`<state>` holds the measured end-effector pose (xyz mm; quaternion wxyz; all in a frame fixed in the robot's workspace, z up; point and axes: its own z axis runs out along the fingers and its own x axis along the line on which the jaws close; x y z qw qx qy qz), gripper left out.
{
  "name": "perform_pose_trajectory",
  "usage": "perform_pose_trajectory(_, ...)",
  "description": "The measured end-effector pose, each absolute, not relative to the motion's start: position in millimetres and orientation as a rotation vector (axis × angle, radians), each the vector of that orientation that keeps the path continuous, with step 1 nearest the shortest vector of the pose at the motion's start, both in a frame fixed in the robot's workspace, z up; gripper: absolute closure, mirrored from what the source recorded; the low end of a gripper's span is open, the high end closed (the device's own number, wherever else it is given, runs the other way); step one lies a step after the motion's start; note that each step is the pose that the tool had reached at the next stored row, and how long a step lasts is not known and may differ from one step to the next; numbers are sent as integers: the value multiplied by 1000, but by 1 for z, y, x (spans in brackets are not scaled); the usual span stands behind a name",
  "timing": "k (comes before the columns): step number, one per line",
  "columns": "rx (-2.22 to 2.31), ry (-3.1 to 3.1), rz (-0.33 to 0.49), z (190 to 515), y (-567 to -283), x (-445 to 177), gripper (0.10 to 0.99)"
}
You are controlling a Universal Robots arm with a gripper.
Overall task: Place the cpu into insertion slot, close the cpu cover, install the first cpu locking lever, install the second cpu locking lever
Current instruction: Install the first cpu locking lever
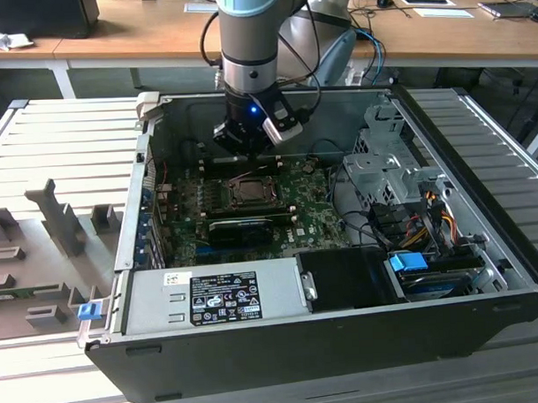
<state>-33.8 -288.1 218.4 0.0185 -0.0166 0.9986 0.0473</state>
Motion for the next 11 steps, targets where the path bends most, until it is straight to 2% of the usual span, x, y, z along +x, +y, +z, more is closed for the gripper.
perform_pose_trajectory(11,-44,3102,157,207,-288,-26,980)
